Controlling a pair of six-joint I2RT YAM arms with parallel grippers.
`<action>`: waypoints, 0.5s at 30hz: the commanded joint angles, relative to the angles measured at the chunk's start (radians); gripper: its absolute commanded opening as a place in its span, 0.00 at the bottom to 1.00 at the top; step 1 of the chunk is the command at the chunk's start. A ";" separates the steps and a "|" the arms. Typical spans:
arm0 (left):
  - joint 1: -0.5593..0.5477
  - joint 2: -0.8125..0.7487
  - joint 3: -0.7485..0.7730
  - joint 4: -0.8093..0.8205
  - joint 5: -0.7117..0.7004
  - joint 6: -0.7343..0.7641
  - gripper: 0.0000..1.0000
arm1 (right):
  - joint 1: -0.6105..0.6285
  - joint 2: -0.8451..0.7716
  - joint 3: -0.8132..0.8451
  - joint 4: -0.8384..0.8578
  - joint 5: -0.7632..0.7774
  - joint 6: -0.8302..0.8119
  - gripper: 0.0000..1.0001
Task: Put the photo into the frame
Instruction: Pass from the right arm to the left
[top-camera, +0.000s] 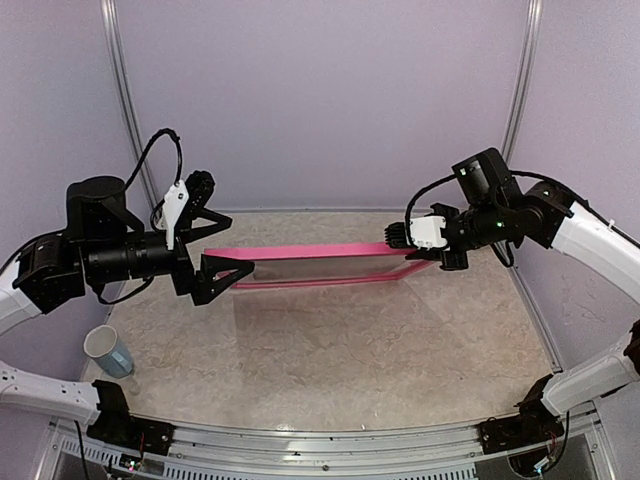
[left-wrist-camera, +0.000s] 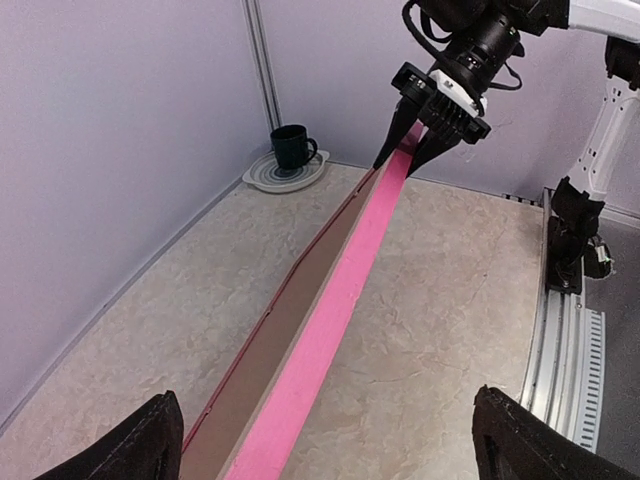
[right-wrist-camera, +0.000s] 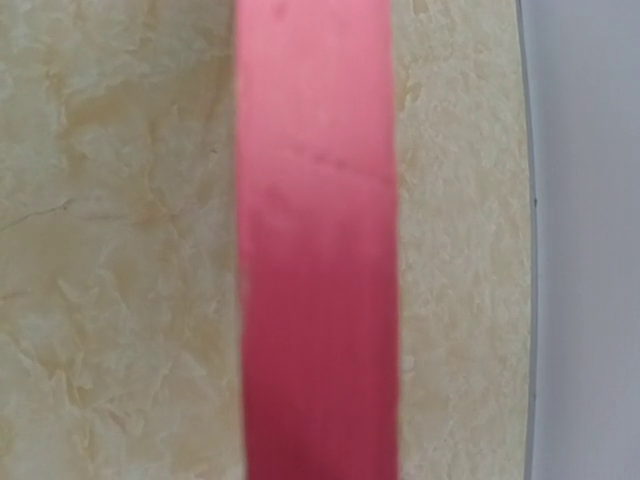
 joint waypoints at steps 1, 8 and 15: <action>-0.004 0.036 0.062 -0.065 -0.101 0.076 0.99 | -0.008 -0.042 0.059 0.078 -0.096 0.037 0.00; -0.003 0.047 0.094 -0.137 -0.130 0.146 0.99 | -0.018 -0.087 0.052 0.086 -0.106 0.022 0.00; -0.021 0.118 0.087 -0.212 -0.161 0.200 0.96 | -0.018 -0.095 0.028 0.104 -0.116 0.022 0.00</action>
